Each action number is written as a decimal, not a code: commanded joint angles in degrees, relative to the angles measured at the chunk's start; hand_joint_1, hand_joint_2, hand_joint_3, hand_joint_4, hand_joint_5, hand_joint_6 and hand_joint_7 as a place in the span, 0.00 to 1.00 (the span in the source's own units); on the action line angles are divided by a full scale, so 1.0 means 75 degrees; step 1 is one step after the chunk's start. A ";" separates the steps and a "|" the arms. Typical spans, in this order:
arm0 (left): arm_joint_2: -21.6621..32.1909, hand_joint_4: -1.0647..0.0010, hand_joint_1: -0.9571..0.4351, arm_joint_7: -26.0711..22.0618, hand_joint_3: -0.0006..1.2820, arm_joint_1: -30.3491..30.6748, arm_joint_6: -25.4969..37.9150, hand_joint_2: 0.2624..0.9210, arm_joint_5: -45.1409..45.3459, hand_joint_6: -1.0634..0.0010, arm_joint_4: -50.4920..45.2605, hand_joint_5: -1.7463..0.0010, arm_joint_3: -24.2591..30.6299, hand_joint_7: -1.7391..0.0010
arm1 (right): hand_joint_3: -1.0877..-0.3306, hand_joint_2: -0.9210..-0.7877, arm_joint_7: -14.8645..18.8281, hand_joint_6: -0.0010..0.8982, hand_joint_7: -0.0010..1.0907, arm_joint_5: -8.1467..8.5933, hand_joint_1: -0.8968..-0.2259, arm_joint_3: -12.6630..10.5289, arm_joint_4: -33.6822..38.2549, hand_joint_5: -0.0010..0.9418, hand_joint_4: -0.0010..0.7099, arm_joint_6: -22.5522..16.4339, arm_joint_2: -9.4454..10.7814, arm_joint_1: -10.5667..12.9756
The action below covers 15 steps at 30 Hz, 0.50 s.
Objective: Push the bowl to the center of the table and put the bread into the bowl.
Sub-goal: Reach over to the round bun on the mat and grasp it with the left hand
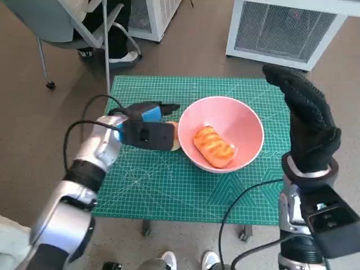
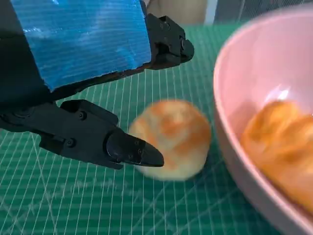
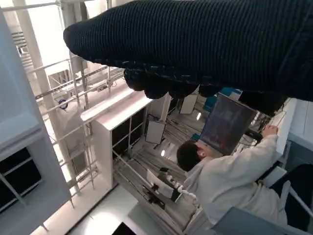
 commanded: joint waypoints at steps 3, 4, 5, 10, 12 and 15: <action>-0.0251 0.88 0.38 -0.0146 0.01 -0.0367 0.0262 0.96 0.0218 0.78 0.0558 1.00 -0.0246 1.00 | 0.47 0.00 -0.0039 0.01 0.64 -0.0035 0.53 -0.0034 -0.0040 0.00 0.44 0.0095 -0.0007 0.0197; -0.0276 0.89 0.38 -0.0146 0.01 -0.0383 0.0295 0.96 0.0225 0.78 0.0601 1.00 -0.0263 1.00 | 0.47 0.00 -0.0042 0.01 0.64 -0.0039 0.53 -0.0035 -0.0048 0.00 0.43 0.0099 -0.0004 0.0202; -0.0306 0.89 0.38 -0.0137 0.01 -0.0397 0.0341 0.96 0.0235 0.78 0.0647 1.00 -0.0283 1.00 | 0.47 0.00 -0.0046 0.01 0.64 -0.0047 0.53 -0.0038 -0.0050 0.00 0.43 0.0100 -0.0001 0.0205; -0.0423 0.90 0.37 -0.0031 0.01 -0.0418 0.0471 0.97 0.0309 0.80 0.0813 1.00 -0.0355 1.00 | 0.47 0.00 -0.0055 0.01 0.63 -0.0050 0.53 -0.0051 -0.0053 0.00 0.43 0.0098 0.0001 0.0214; -0.0475 0.91 0.37 0.0027 0.01 -0.0424 0.0519 0.98 0.0350 0.81 0.0888 1.00 -0.0379 1.00 | 0.47 0.00 -0.0053 0.01 0.63 -0.0044 0.53 -0.0055 -0.0042 0.00 0.43 0.0092 0.0000 0.0210; -0.0561 0.91 0.37 0.0139 0.01 -0.0410 0.0575 0.98 0.0390 0.82 0.0997 1.00 -0.0415 1.00 | 0.47 0.00 -0.0067 0.02 0.63 -0.0058 0.53 -0.0057 -0.0057 0.00 0.43 0.0101 0.0006 0.0217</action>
